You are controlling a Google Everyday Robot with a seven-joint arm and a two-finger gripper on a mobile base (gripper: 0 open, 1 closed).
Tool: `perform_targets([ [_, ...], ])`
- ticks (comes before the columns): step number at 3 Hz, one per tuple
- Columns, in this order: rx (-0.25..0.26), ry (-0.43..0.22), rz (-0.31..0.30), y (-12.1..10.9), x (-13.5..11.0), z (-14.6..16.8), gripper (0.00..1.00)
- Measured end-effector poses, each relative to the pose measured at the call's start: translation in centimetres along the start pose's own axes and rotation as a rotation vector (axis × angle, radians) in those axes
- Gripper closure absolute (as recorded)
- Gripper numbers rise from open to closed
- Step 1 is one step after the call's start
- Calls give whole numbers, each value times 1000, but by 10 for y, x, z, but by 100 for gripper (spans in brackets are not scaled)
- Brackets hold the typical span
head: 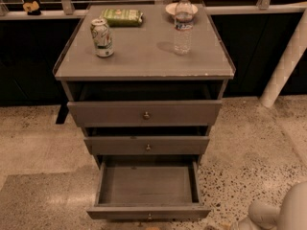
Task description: Close bottom drawer
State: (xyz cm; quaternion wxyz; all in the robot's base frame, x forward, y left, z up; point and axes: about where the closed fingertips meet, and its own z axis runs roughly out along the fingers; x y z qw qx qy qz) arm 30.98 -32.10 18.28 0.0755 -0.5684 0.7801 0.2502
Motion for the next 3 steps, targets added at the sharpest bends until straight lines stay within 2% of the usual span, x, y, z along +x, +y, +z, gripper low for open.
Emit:
perform_targets([
  [1, -27, 41, -68, 29, -27, 8, 0],
  [2, -83, 37, -86, 49, -35, 17, 0],
  [3, -162, -13, -104, 49, -31, 27, 0],
])
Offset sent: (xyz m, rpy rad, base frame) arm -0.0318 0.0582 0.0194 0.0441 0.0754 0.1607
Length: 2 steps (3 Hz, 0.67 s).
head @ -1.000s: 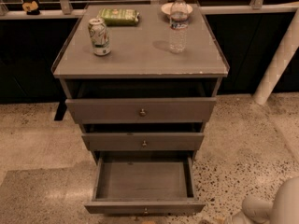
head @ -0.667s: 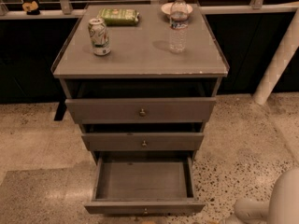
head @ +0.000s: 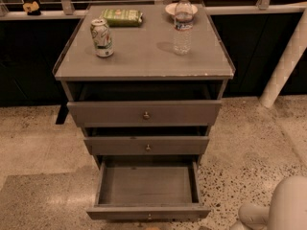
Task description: Close bottom drawer
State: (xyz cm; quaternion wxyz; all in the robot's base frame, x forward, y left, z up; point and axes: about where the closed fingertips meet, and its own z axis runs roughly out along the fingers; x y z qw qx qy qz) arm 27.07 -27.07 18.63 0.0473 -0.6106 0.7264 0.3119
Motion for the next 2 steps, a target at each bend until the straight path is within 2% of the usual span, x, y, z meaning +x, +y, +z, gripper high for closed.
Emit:
perform_targets([
  [1, -62, -68, -85, -28, -6, -4, 0],
  [2, -106, -129, -197, -53, -23, -22, 0],
])
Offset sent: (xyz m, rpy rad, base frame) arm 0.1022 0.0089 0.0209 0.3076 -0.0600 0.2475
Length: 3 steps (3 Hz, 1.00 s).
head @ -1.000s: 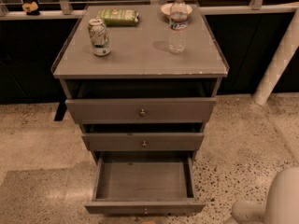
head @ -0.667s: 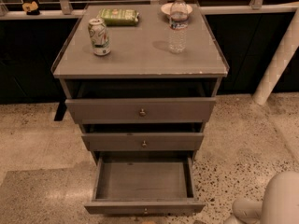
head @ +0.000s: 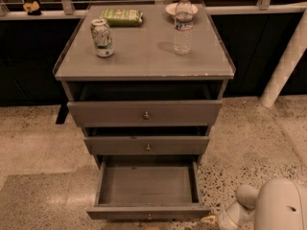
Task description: Close bottom drawer
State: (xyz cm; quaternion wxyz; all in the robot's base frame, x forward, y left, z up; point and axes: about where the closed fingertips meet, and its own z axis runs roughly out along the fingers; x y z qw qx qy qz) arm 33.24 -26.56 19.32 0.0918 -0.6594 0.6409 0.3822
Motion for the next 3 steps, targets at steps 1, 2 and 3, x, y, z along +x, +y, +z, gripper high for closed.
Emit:
perform_targets([
  [1, -14, -1, -6, -6, -4, 1, 0],
  [2, -35, 3, -11, -19, -12, 1, 0],
  [3, 11, 12, 33, -39, -16, -8, 0],
])
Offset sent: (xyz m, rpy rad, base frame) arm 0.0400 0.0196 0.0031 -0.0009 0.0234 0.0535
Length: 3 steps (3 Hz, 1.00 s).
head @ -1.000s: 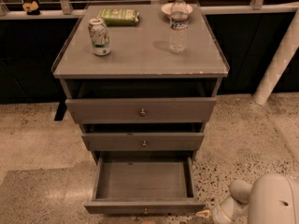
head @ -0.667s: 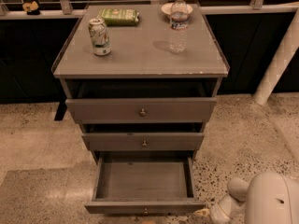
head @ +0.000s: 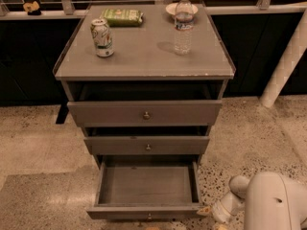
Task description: Close bottom drawer
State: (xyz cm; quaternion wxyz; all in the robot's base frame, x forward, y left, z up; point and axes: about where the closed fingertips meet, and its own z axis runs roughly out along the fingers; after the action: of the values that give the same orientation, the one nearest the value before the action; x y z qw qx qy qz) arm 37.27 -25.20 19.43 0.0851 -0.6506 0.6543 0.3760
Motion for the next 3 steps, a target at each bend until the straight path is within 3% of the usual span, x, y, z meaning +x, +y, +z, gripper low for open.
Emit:
perform_targets([
  [2, 69, 11, 67, -27, -4, -12, 0],
  [3, 69, 10, 67, -28, -4, -13, 0],
])
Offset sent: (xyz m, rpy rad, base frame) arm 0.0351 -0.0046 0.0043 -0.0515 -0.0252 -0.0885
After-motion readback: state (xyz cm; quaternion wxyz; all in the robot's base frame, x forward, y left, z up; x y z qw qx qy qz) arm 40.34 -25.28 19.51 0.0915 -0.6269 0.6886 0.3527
